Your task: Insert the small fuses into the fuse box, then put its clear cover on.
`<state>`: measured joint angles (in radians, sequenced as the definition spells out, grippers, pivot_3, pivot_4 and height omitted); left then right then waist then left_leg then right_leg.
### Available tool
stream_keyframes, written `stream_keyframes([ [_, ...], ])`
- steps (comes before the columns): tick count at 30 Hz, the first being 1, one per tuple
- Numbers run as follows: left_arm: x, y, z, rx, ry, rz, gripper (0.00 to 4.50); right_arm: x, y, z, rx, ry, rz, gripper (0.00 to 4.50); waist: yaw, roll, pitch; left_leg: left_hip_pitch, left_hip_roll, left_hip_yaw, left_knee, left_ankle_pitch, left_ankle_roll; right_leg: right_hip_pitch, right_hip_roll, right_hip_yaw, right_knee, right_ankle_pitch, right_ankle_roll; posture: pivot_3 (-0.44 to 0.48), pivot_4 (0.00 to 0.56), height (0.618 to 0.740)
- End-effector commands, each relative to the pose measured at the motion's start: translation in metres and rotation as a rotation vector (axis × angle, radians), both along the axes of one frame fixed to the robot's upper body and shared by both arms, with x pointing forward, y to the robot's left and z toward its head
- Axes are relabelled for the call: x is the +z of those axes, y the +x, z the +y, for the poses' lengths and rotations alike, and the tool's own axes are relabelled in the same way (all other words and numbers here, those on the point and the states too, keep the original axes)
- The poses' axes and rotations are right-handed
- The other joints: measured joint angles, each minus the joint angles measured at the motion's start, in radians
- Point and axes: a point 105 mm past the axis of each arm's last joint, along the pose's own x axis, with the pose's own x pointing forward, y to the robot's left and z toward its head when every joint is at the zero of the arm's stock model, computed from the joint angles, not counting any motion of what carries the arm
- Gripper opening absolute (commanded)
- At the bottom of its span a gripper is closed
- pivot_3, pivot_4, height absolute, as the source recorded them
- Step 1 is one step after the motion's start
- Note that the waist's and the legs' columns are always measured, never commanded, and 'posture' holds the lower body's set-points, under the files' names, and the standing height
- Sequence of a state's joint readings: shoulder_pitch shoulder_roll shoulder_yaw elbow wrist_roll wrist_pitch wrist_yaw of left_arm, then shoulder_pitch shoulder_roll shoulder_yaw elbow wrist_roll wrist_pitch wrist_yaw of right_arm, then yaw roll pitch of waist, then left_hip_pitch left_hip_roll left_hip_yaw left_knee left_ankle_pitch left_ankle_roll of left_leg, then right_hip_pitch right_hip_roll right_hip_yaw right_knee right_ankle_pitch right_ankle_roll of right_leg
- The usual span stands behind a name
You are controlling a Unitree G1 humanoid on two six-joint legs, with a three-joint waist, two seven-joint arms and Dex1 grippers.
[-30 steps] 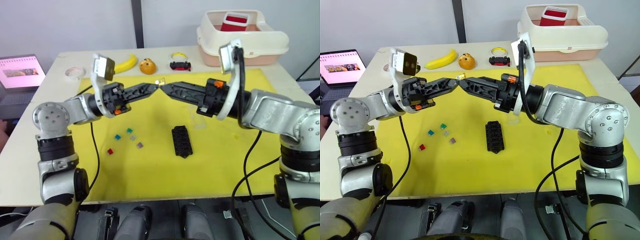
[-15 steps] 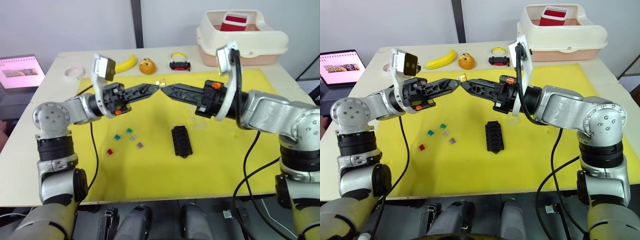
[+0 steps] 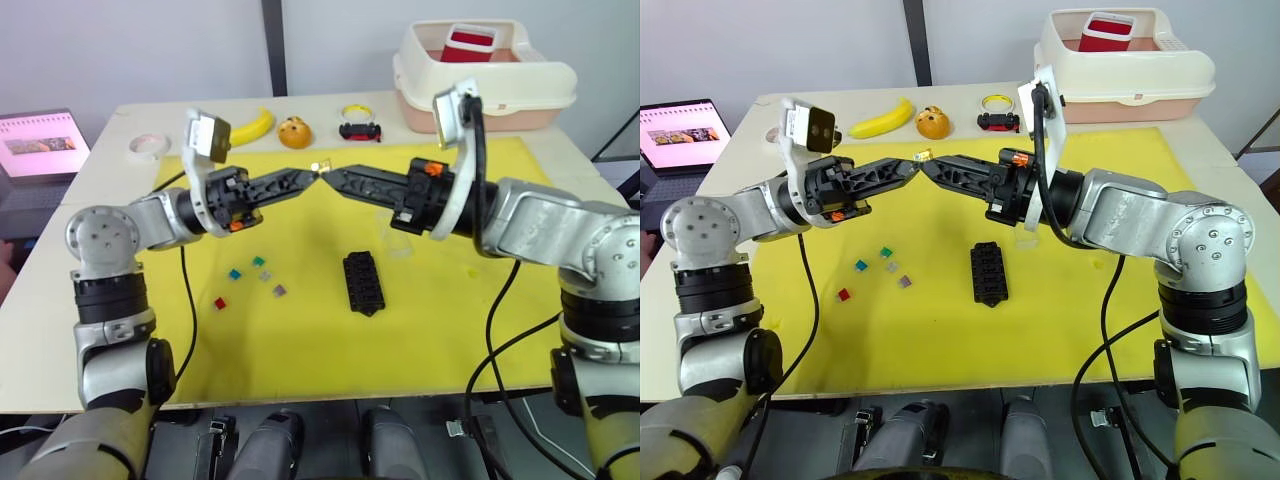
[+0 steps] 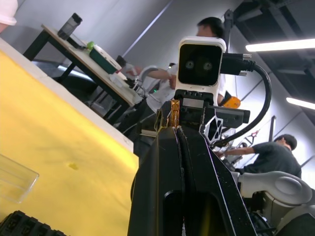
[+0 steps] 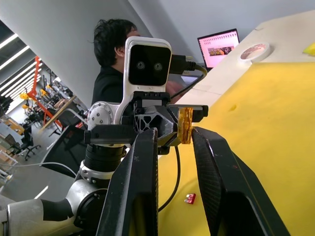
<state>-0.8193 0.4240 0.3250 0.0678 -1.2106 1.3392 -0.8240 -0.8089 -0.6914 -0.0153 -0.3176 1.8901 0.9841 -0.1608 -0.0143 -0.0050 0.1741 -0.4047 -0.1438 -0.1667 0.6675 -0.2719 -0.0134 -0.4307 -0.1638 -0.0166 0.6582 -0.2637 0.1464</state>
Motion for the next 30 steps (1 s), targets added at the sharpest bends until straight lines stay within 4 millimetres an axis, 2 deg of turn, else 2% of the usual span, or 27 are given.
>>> stream_keyframes([
  [1,0.007,-0.005,-0.001,-0.010,-0.009,-0.044,0.00,0.014,-0.004,0.000,0.008,0.026,-0.054,0.88,0.000,0.000,0.000,0.000,0.000,0.000,0.000,0.000,0.000,0.000,0.000,0.000,0.000,0.000,0.000,0.000,0.150,0.740],
  [4,0.007,-0.005,-0.001,-0.010,-0.009,-0.043,0.00,0.014,-0.004,0.000,0.008,0.025,-0.054,0.05,0.000,0.000,0.000,0.000,0.000,0.000,0.000,0.000,0.000,0.000,0.000,0.000,0.000,0.000,0.000,0.000,0.150,0.740],
  [17,0.006,-0.007,0.002,-0.012,0.018,-0.045,0.00,0.011,-0.004,-0.002,0.009,-0.023,-0.066,0.05,0.000,0.000,0.000,0.000,0.000,0.000,0.000,0.000,0.000,0.000,0.000,0.000,0.000,0.000,0.000,0.000,0.150,0.740],
  [18,0.005,-0.007,0.003,-0.013,0.025,-0.046,0.58,0.011,-0.004,-0.002,0.009,-0.034,-0.069,0.00,0.000,0.000,0.000,0.000,0.000,0.000,0.000,0.000,0.000,0.000,0.000,0.000,0.000,0.000,0.000,0.000,0.150,0.740],
  [19,0.005,-0.009,0.004,-0.017,0.038,-0.052,0.85,0.010,-0.004,-0.003,0.009,-0.053,-0.075,0.00,0.000,0.000,0.000,0.000,0.000,0.000,0.000,0.000,0.000,0.000,0.000,0.000,0.000,0.000,0.000,0.000,0.150,0.740],
  [21,0.003,-0.012,0.009,-0.015,0.092,-0.086,1.80,0.006,-0.003,-0.008,0.008,-0.113,-0.093,0.00,-0.002,0.000,0.000,0.000,0.000,0.000,0.000,0.000,0.000,0.000,0.000,0.000,-0.001,0.000,0.000,0.000,0.150,0.740],
  [23,0.000,-0.014,0.012,-0.012,0.142,-0.114,2.89,0.003,-0.002,-0.013,0.007,-0.169,-0.109,0.00,-0.002,0.000,0.000,0.000,0.000,0.000,-0.001,0.000,0.000,0.000,0.000,0.000,-0.001,0.000,0.000,0.000,0.150,0.740],
  [26,-0.021,-0.018,0.025,-0.019,0.377,-0.252,4.47,-0.014,-0.004,-0.027,0.017,-0.409,-0.190,0.00,-0.001,0.000,0.000,0.000,0.000,0.000,-0.001,0.000,0.000,0.000,0.001,-0.001,-0.002,0.000,0.000,0.000,0.150,0.740],
  [30,-0.052,-0.020,0.040,-0.103,0.675,-0.522,4.47,-0.048,-0.012,-0.045,0.098,-0.755,-0.339,0.00,0.004,0.000,0.001,0.000,0.001,0.002,-0.002,-0.001,0.001,0.000,0.003,0.000,-0.005,0.000,0.000,0.000,0.150,0.740],
])
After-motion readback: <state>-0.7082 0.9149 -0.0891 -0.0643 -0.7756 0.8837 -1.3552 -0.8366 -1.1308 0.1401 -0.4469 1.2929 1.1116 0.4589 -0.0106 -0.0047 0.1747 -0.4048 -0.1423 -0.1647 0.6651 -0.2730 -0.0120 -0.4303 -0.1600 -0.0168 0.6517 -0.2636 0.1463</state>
